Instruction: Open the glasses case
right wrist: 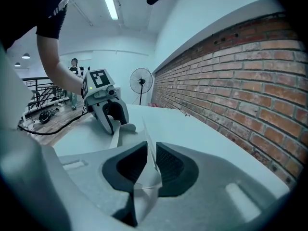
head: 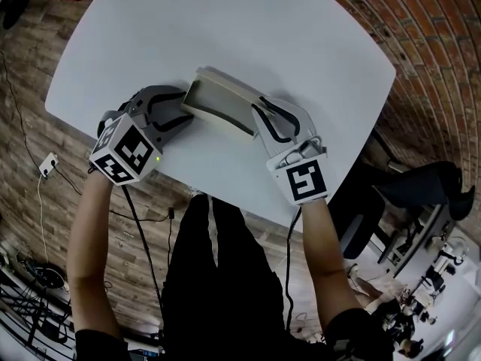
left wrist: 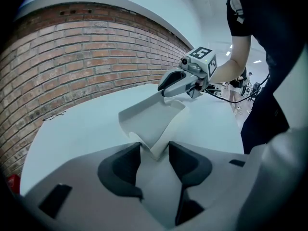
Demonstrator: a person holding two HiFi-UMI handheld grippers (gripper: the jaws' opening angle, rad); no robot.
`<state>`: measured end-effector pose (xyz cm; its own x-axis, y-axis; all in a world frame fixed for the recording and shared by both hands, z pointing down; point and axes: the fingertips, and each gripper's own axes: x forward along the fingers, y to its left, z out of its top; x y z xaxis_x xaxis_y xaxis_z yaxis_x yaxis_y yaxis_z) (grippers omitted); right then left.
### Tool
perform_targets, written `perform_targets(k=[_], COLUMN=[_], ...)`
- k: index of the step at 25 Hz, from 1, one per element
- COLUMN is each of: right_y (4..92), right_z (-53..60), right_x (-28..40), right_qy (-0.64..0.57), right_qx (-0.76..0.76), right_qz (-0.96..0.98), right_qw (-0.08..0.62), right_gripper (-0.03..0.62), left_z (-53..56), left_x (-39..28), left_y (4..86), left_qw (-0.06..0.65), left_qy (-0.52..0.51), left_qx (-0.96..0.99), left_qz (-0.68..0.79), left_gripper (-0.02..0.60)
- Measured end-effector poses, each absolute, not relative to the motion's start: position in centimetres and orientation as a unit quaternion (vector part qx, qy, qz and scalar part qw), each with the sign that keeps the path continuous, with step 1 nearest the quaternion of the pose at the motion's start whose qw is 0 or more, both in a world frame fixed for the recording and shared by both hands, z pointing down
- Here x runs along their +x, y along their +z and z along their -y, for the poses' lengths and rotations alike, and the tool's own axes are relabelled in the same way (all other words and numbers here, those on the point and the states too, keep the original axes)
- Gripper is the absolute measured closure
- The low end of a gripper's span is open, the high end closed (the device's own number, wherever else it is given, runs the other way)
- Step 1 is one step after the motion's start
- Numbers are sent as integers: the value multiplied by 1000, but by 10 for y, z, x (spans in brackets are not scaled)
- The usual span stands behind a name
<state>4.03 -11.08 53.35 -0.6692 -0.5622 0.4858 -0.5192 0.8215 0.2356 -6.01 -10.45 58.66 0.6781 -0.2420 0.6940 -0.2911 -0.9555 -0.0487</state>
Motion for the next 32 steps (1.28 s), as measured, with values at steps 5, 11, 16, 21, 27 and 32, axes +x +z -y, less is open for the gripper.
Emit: perform_targets(k=[5, 11, 16, 21, 27, 32], right_y=[533, 532, 543, 544, 549, 547], right_z=[122, 137, 140, 146, 146, 148], right_x=[46, 46, 53, 56, 58, 58], right_qy=[-39, -4, 46, 64, 63, 76], right_qx=[295, 317, 339, 342, 339, 340], right_qz=[913, 920, 908, 907, 908, 909], right_qw=[278, 230, 242, 236, 237, 230], right_gripper=[547, 552, 551, 551, 551, 551], left_z=[106, 105, 105, 107, 106, 106], left_x=[-59, -62, -63, -63, -65, -65], left_y=[584, 584, 585, 584, 585, 583], left_qw=[28, 22, 19, 15, 13, 8], left_qy=[373, 369, 368, 366, 366, 364], left_qx=[916, 916, 917, 917, 917, 917], left_qz=[149, 153, 155, 159, 161, 164], left_gripper=[394, 396, 400, 402, 405, 405])
